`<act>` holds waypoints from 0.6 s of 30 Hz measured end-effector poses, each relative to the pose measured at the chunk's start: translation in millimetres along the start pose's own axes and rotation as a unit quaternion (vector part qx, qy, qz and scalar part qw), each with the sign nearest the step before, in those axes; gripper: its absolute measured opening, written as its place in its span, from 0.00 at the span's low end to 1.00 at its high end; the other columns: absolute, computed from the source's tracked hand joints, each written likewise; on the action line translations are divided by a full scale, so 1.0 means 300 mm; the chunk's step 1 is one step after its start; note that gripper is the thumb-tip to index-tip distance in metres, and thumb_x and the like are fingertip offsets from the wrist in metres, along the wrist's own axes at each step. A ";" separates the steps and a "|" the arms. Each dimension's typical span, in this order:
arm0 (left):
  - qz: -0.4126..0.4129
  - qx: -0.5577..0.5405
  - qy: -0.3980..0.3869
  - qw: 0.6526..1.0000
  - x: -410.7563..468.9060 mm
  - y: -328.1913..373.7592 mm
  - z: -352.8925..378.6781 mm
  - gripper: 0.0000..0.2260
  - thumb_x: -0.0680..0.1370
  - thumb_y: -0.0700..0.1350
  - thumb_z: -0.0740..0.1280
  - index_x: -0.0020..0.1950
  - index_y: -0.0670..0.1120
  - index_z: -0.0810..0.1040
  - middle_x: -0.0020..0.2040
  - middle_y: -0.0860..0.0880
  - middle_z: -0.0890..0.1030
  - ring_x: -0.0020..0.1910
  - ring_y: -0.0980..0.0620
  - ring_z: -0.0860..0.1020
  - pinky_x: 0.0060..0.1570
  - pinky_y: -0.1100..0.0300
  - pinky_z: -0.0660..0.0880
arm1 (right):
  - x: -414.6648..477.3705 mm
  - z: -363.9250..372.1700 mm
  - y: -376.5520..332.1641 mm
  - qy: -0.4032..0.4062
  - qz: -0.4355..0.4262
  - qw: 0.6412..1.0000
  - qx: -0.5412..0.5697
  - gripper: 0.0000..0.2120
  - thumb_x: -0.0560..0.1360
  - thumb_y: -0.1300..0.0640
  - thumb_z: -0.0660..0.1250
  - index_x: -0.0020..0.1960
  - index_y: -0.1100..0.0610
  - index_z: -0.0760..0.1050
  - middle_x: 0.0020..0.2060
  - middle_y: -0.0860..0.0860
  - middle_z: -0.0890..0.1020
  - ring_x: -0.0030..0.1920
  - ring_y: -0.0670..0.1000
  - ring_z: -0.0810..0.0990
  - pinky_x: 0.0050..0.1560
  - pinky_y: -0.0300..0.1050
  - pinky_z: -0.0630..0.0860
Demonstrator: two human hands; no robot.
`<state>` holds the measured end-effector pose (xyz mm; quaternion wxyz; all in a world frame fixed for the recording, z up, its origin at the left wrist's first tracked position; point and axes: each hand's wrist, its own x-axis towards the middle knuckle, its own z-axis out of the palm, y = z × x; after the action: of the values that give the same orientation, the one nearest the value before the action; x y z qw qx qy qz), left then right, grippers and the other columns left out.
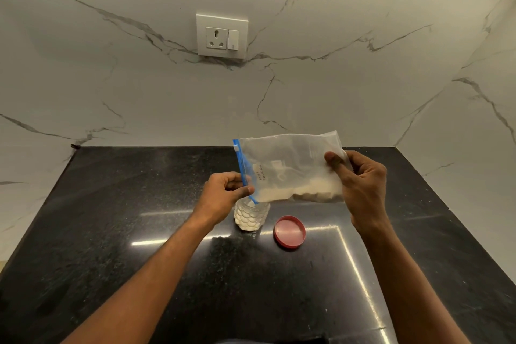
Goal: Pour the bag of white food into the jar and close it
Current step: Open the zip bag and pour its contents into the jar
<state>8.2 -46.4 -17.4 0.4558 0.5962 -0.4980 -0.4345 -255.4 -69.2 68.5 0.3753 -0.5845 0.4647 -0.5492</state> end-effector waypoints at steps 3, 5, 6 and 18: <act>-0.003 0.000 -0.001 1.000 0.002 0.001 0.008 0.11 0.78 0.39 0.75 0.60 0.44 0.85 0.55 0.49 0.89 0.53 0.54 0.88 0.56 0.57 0.84 | 0.002 0.000 -0.008 0.000 -0.011 1.000 -0.007 0.03 0.78 0.52 0.75 0.49 0.50 0.86 0.41 0.48 0.88 0.40 0.49 0.88 0.36 0.38 0.83; -0.006 -0.004 0.001 1.000 0.003 0.000 0.011 0.11 0.78 0.39 0.75 0.61 0.44 0.85 0.55 0.49 0.89 0.53 0.54 0.88 0.56 0.57 0.84 | 0.002 0.005 -0.014 -0.003 -0.019 1.000 -0.005 0.02 0.78 0.52 0.75 0.49 0.49 0.86 0.42 0.48 0.88 0.40 0.49 0.88 0.36 0.38 0.83; -0.007 -0.006 0.000 1.000 0.004 0.000 0.011 0.12 0.78 0.39 0.75 0.61 0.44 0.85 0.55 0.49 0.89 0.53 0.54 0.88 0.55 0.58 0.84 | 0.001 0.008 -0.016 -0.008 -0.022 1.000 -0.007 0.01 0.78 0.52 0.75 0.49 0.48 0.86 0.42 0.48 0.88 0.41 0.49 0.88 0.36 0.38 0.83; -0.008 -0.025 -0.004 1.000 0.007 -0.014 0.011 0.13 0.78 0.37 0.75 0.62 0.44 0.85 0.57 0.48 0.88 0.55 0.53 0.87 0.57 0.55 0.84 | -0.005 0.021 -0.021 0.007 -0.022 1.000 0.017 0.02 0.77 0.51 0.75 0.48 0.48 0.86 0.43 0.47 0.88 0.43 0.51 0.88 0.38 0.40 0.84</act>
<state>6.2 -48.6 -22.3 0.4650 0.5868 -0.4838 -0.4532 -248.3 -66.6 73.2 0.3698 -0.5844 0.4449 -0.5691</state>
